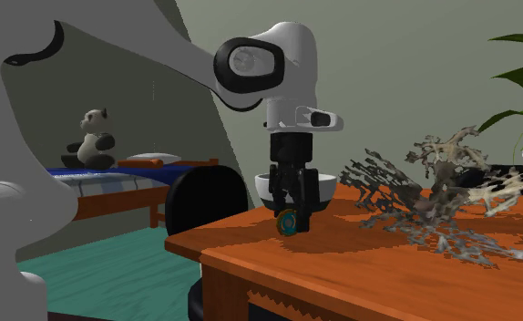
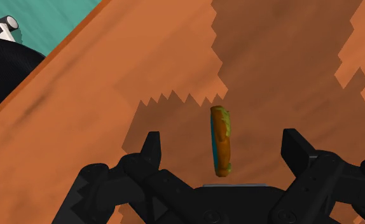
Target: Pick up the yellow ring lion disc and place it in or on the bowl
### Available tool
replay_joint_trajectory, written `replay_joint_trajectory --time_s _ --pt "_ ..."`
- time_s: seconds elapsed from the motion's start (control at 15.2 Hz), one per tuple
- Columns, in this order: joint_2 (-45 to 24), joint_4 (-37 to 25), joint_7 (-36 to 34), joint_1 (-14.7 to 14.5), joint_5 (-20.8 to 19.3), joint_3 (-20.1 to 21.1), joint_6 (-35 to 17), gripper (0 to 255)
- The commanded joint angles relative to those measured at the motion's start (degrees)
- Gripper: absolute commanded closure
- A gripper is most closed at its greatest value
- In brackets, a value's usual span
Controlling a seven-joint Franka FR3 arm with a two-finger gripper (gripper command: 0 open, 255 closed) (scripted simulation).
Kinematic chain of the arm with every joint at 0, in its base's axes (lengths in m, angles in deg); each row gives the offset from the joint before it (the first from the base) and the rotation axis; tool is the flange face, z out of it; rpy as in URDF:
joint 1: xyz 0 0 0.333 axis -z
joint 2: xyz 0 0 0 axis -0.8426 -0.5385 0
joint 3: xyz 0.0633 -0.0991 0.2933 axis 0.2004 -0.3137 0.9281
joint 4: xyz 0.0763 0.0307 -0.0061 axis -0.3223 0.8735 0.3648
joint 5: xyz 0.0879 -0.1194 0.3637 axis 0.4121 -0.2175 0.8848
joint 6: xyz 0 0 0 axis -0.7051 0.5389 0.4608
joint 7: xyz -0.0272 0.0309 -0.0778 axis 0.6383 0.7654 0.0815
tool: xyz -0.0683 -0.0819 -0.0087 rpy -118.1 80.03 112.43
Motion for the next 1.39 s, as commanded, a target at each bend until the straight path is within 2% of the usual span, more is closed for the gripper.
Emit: replay_joint_trajectory --time_s 0.0,0.26,0.33,0.92,1.32 --pt "0.0 0.1 0.0 0.0 0.0 0.0 -0.1 0" --pt "0.0 0.1 0.0 0.0 0.0 0.0 -0.1 0" --pt "0.0 0.1 0.0 0.0 0.0 0.0 -0.1 255" --pt "0.0 0.1 0.0 0.0 0.0 0.0 -0.1 255" --pt "1.0 -3.6 0.1 0.0 0.0 -0.2 4.6 255"
